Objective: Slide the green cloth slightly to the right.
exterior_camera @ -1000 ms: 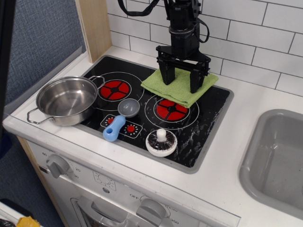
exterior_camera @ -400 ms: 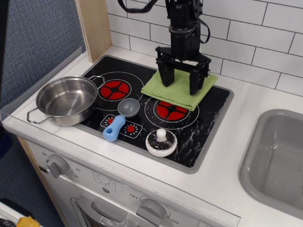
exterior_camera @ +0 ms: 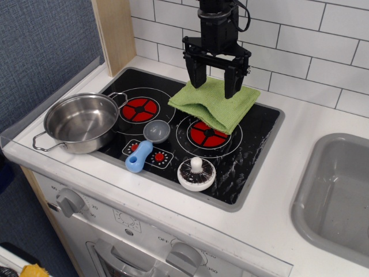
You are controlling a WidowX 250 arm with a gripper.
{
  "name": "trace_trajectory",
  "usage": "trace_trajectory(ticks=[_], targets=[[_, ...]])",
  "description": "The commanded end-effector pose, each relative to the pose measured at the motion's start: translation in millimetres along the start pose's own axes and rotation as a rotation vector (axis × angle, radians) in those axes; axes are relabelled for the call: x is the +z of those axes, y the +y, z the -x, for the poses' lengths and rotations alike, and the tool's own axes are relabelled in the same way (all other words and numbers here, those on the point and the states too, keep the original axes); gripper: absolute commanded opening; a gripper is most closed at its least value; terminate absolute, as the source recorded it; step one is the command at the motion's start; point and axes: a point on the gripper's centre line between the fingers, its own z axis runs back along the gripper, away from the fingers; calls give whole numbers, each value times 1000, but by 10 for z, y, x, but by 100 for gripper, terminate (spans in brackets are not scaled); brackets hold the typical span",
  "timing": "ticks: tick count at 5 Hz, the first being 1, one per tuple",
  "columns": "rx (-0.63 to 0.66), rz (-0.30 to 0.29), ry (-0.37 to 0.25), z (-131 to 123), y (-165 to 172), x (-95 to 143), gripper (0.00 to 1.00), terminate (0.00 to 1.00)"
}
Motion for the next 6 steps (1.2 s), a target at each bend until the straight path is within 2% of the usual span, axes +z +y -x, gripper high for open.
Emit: trace_trajectory(ticks=[1,3,5,6], targets=[[-34,-76,-66,-55,23,347,100,0],[-41,-130,-64,-57,41,360,100,0],[-40,-133,-70,-59,40,357,100,0],[-42,-113,-80,-62,36,349,100,0]])
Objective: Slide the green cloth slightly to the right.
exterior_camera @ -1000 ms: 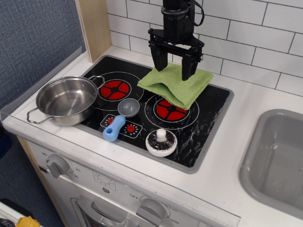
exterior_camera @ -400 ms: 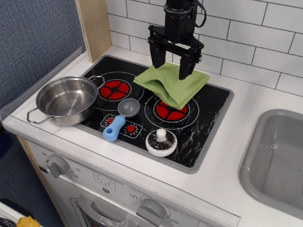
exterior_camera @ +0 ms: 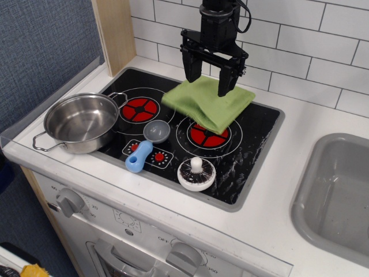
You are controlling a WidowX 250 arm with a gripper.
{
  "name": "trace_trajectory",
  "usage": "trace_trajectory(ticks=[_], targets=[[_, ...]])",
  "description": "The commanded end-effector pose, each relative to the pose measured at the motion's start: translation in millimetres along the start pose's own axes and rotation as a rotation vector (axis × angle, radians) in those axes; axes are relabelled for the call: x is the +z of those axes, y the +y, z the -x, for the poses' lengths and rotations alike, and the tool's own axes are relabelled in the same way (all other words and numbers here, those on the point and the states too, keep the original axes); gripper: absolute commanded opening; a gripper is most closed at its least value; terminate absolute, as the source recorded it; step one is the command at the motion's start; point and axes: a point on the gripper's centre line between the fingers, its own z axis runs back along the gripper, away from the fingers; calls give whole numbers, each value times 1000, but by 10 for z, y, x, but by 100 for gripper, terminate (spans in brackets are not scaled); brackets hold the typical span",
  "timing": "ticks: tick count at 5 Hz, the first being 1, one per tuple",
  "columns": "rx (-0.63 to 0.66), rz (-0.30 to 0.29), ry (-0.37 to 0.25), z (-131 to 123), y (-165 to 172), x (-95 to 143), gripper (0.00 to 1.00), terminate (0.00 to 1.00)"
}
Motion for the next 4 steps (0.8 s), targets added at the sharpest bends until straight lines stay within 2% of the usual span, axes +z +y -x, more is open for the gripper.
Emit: trace_trajectory(ticks=[1,3,4], targets=[[-3,9,-115,-49,-1,314,100,0],[-10,25,-102,-46,-4,317,100,0],[-10,25,-102,-46,-4,317,100,100]])
